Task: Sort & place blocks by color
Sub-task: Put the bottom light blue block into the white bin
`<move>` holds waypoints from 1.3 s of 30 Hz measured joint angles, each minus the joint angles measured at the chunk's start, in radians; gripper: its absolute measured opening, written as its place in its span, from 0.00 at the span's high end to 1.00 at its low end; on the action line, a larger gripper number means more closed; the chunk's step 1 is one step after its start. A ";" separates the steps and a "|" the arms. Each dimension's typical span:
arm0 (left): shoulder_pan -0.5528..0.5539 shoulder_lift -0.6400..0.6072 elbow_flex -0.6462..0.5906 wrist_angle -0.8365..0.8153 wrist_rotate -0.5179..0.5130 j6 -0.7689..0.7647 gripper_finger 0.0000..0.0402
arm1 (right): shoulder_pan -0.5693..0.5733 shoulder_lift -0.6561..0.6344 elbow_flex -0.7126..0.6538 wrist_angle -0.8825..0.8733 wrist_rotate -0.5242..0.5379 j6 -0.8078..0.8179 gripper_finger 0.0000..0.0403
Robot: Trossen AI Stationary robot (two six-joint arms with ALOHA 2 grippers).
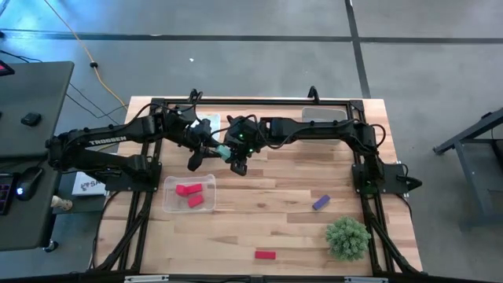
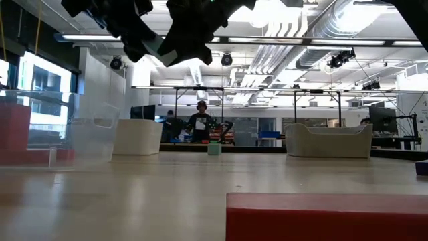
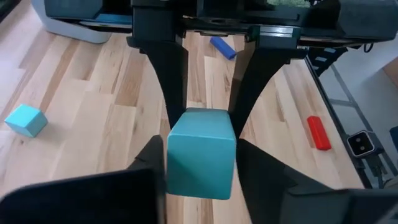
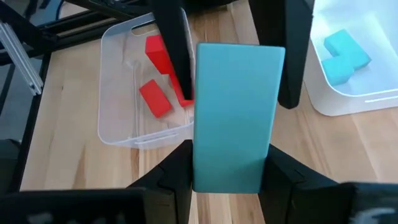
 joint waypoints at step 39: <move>0.157 0.000 0.000 -0.128 -0.362 0.186 1.00 | -0.041 0.000 0.000 -0.238 0.149 0.108 0.48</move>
